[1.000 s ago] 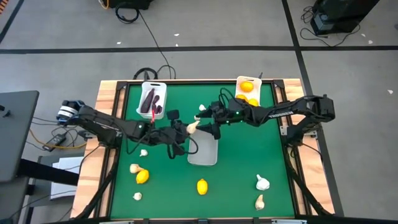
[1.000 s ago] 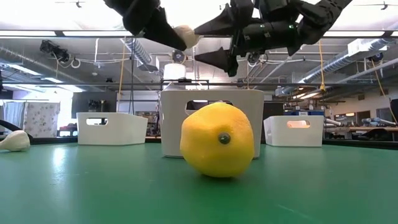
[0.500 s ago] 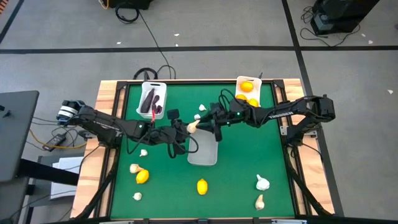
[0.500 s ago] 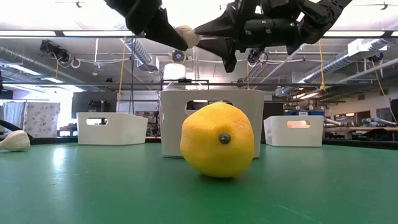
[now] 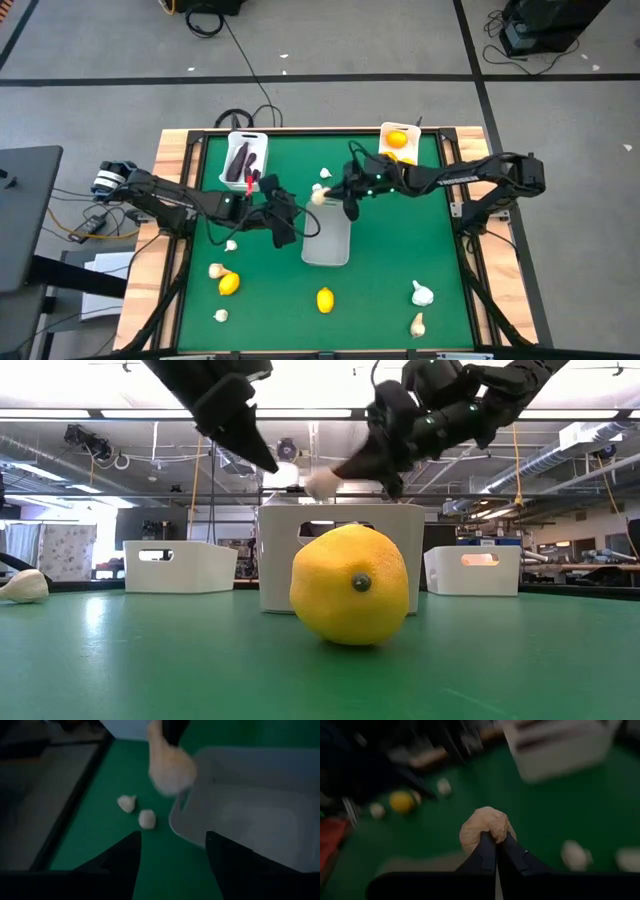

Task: Sort produce into baskets
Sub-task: Put the garlic into the gray bin

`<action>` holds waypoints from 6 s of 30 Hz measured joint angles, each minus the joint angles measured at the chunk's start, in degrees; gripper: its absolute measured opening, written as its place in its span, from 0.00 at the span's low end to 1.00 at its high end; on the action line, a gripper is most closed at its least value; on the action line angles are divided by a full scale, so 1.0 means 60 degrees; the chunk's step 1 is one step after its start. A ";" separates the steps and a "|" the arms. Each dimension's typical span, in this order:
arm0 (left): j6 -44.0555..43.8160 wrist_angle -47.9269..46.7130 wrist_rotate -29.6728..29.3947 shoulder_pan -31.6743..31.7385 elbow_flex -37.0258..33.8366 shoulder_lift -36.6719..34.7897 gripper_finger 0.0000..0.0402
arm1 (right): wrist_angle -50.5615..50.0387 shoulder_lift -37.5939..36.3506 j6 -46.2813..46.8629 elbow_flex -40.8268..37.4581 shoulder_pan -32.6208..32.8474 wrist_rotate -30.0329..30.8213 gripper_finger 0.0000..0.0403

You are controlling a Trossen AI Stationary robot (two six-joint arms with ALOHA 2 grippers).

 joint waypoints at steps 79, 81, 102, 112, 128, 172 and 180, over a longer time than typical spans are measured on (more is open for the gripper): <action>0.2499 0.3648 0.5651 0.5009 -0.1761 -0.0007 0.59 | -0.8536 0.6205 -0.5370 0.7552 -0.2857 -0.0483 0.14; 0.2501 0.3738 0.5651 0.5005 -0.1761 -0.0007 0.59 | -0.8836 0.5963 -0.5314 0.7552 -0.2834 -0.0540 0.14; 0.6402 0.5662 0.5688 0.3297 -0.1761 -0.0007 0.59 | -0.8844 0.3233 -0.4457 0.7089 -0.1212 -0.3524 0.18; 0.7012 0.5655 0.5416 0.2549 -0.1761 -0.0007 0.59 | -0.9078 0.3237 -0.4068 0.7085 -0.0699 -0.3450 0.18; 0.5644 0.5052 0.4150 0.2774 -0.1765 -0.0007 0.59 | -0.8756 0.3251 -0.4072 0.5583 0.0480 -0.1428 0.44; 0.5112 0.6932 0.7553 0.5528 -0.0826 0.5010 0.58 | -0.8421 0.3419 -0.3851 0.5715 -0.1866 -0.0709 0.53; 0.4181 0.6887 0.7495 0.5999 -0.0766 0.4959 0.35 | -0.8467 0.3415 -0.3847 0.5716 -0.1866 -0.0709 0.53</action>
